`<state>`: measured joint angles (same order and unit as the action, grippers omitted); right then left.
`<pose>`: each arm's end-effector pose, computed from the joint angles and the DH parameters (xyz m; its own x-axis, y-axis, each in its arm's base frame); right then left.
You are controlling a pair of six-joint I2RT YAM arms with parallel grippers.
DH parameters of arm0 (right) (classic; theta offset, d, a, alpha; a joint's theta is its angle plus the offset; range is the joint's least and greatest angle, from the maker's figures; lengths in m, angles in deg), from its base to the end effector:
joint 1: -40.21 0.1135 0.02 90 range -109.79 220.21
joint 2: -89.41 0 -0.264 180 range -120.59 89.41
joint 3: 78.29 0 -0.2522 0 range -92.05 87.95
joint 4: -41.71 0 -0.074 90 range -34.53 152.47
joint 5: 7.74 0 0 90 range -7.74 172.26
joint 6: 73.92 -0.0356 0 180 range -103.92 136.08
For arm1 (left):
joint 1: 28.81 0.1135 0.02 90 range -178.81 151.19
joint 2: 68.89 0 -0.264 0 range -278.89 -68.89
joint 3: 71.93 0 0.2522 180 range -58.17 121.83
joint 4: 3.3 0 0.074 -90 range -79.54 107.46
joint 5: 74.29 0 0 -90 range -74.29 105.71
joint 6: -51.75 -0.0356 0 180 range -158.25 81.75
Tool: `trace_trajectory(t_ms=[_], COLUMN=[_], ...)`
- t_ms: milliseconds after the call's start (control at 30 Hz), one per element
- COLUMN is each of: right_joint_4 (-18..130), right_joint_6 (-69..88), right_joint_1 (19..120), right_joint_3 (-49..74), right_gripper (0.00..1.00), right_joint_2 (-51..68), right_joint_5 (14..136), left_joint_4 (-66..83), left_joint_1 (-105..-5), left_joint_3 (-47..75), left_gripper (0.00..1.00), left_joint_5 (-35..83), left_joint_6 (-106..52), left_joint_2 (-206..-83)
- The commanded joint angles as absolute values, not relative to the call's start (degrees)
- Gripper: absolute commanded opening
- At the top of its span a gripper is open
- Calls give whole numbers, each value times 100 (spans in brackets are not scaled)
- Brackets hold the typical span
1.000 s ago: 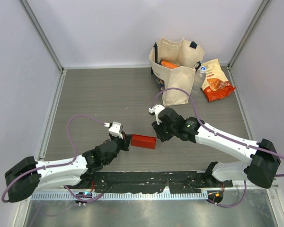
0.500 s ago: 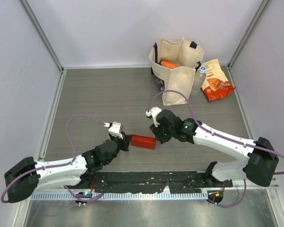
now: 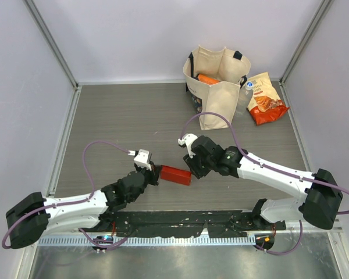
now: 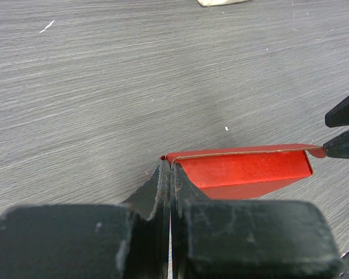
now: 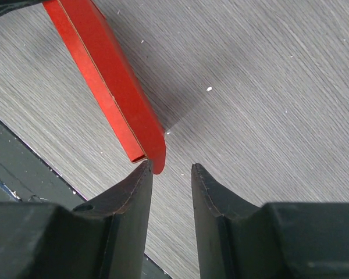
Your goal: Fold the paper box
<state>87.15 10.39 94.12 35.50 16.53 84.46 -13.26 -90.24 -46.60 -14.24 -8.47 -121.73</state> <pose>0.1543 0.2094 0.2500 -0.5413 -0.5743 -0.6141 -0.7436 0.6679 0.0307 0.1037 -0.1533 0.1758 -0.3900 -0.1836 -0.9023 0.3913 0.8540 -0.3429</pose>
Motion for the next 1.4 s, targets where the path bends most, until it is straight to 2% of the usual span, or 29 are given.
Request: trace_trajectory(t_ms=[0,200,333,833,1067,1200,1367], right_joint_4=[8360,8237,8254,8606,8404,8412,8579], right_joint_6=[879,668,667,826,554,151,-623], right_joint_1=[9488,9488,9488,9611,9620,9620,9620], right_joint_3=[3600,3591,3556,3548,3521,3425,3179], right_gripper=[41,50,50,29,9,2,0], right_joint_2=[1821,2199,2104,1479,1488,1462,1260], right_joint_5=[8296,7919,7734,8507,8323,8305,8138], left_joint_4=[-967,-940,-949,-931,-923,-931,-923], left_joint_1=[-9051,-9051,-9051,-9051,-9051,-9051,-9051], left_joint_3=[-4613,-4639,-4657,-4709,-4674,-4657,-4674], left_gripper=[0,0,0,0,0,0,0], left_joint_5=[-1399,-1417,-1399,-1408,-1391,-1373,-1364], left_joint_6=[-837,-828,-775,-767,-784,-775,-775], left_joint_2=[-12110,-12066,-12075,-11978,-11978,-12004,-11961])
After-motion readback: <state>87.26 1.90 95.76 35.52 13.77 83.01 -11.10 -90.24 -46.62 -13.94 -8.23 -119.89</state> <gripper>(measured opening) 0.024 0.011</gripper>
